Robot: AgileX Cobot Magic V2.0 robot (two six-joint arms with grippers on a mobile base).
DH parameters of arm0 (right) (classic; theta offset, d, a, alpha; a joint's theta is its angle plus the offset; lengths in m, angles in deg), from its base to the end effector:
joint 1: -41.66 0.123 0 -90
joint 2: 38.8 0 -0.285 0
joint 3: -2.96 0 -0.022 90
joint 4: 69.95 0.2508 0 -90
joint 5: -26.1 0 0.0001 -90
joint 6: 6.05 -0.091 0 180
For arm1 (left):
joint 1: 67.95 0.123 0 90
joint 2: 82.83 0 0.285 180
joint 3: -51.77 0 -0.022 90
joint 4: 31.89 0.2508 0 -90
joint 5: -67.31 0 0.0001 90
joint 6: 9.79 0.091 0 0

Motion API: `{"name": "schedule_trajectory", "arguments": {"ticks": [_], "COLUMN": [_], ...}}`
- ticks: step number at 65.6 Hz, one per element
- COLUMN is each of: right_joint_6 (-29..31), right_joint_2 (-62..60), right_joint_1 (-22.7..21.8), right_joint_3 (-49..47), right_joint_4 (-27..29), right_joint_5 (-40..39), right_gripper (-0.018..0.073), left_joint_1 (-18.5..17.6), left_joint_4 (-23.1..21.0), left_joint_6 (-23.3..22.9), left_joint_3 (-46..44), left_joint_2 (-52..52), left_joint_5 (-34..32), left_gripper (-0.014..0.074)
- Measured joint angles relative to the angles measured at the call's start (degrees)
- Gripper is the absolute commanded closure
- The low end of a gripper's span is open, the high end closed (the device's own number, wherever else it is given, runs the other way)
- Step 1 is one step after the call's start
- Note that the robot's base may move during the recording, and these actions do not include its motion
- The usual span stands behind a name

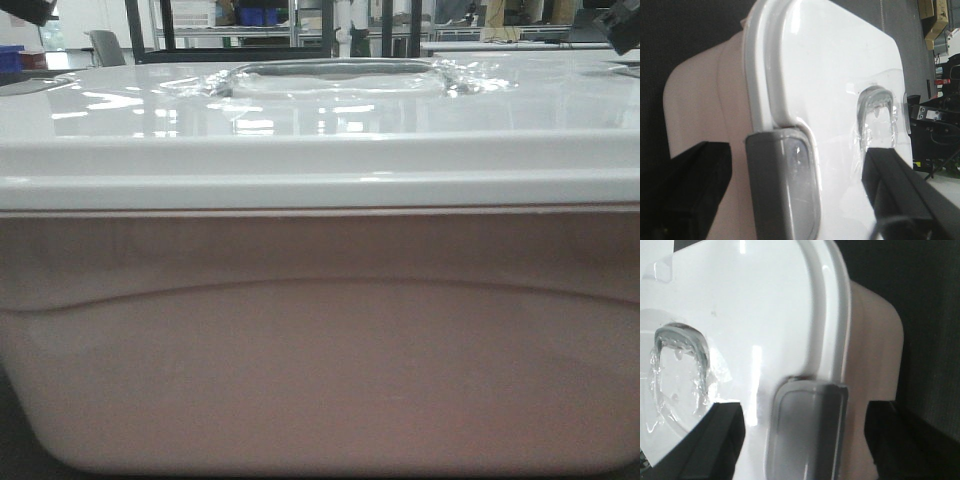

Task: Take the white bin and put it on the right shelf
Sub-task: 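Close both grippers on the lid rims at the bin's short ends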

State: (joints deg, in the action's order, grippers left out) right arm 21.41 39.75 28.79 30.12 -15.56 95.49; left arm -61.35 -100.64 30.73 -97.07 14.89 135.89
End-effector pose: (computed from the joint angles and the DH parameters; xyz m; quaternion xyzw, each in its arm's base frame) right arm 0.2183 0.0212 0.2992 0.0284 0.8995 0.3945 0.1854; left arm 0.2264 -0.0533 0.2845 0.0347 0.8522 -0.4842 0.1953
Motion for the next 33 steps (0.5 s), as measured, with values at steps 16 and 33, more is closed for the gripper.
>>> {"name": "schedule_trajectory", "arguments": {"ticks": [16,33], "right_joint_6": [-0.31,-1.70], "right_joint_2": [0.00,0.00], "right_joint_1": [1.30,3.41], "right_joint_3": [0.00,0.00], "right_joint_4": [0.00,0.00], "right_joint_5": [-0.05,-0.05], "right_gripper": [-0.0036,-0.0036], "left_joint_1": [-0.12,-0.12], "left_joint_4": [0.11,0.19], "left_joint_6": [0.00,0.00], "left_joint_3": [0.00,0.00], "left_joint_2": [-0.13,-0.13], "left_joint_5": [0.00,0.00], "left_gripper": [0.0157,0.0157]}}
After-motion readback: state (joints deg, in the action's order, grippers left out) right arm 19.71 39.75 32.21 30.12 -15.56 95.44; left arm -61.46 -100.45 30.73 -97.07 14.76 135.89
